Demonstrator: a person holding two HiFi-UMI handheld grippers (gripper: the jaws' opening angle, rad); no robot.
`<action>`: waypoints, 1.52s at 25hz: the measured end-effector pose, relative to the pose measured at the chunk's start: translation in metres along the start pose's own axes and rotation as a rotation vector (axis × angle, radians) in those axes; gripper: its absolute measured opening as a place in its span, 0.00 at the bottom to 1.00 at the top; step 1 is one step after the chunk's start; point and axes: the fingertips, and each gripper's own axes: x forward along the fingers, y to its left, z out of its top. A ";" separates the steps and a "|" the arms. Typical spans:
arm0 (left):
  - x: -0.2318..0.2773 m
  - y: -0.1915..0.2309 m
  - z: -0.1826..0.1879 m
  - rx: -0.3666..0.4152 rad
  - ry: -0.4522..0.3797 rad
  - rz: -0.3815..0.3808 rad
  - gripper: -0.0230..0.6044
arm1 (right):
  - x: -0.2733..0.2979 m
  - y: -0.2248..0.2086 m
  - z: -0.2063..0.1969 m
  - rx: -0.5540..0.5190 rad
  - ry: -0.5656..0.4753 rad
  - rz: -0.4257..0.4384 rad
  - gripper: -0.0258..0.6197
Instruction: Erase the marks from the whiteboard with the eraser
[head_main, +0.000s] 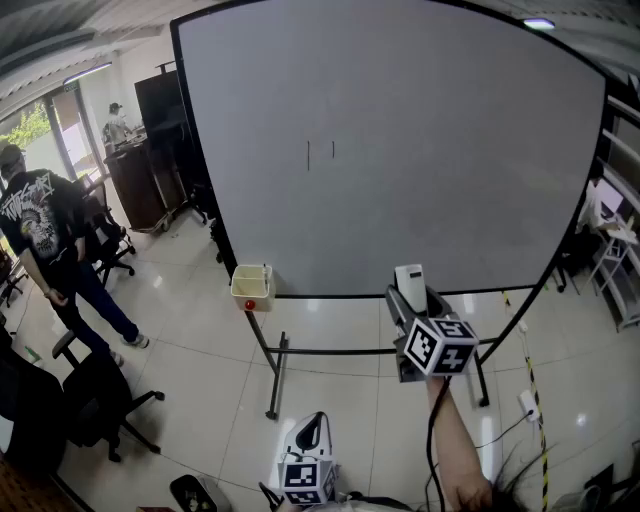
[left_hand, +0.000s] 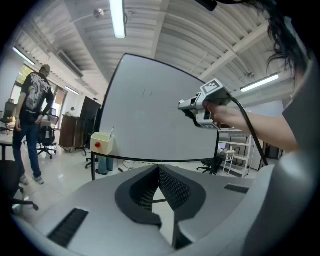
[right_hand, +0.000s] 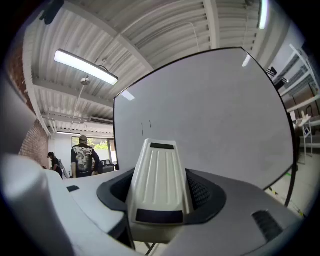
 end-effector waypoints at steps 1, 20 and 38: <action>0.008 0.007 0.004 0.003 -0.001 -0.016 0.01 | 0.021 0.002 0.021 -0.026 -0.023 -0.013 0.48; 0.145 0.193 0.079 0.009 -0.031 -0.082 0.01 | 0.242 0.030 0.173 -0.363 -0.171 -0.428 0.48; 0.177 0.158 0.089 -0.014 -0.036 -0.136 0.01 | 0.191 -0.075 0.172 -0.212 -0.117 -0.494 0.48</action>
